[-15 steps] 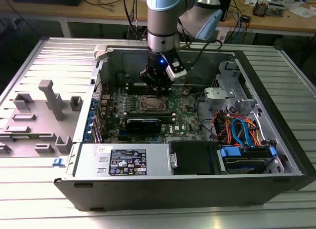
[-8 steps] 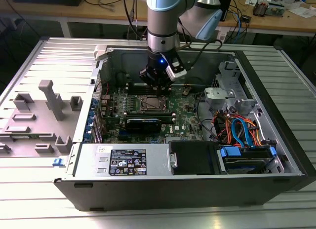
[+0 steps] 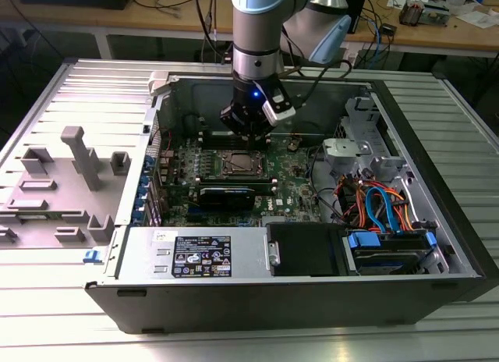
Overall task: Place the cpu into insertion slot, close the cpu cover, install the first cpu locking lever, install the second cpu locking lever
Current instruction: 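Install the first cpu locking lever, then install the second cpu locking lever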
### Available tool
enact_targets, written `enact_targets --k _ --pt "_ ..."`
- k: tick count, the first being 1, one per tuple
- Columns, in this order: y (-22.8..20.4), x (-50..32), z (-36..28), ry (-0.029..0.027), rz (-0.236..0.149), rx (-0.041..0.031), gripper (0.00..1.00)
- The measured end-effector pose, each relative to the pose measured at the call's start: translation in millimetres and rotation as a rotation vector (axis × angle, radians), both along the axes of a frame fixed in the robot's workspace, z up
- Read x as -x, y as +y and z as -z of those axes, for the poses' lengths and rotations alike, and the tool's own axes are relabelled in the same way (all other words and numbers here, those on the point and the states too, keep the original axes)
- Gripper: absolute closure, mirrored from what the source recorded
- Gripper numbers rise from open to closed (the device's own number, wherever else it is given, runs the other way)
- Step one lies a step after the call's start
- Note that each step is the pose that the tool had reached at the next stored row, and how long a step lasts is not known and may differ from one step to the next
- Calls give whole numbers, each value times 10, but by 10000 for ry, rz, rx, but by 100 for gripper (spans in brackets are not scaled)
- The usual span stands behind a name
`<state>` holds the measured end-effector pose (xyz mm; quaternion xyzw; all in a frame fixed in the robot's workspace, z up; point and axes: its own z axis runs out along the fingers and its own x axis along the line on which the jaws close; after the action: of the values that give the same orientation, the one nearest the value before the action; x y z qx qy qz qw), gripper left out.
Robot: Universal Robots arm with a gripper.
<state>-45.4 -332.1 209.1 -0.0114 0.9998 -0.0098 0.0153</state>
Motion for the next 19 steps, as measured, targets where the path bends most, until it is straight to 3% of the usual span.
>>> enact_targets --k 8,19 --pt "-34 0 0 -1 0 -1 89" --pt "-41 3 0 0 0 39 89"
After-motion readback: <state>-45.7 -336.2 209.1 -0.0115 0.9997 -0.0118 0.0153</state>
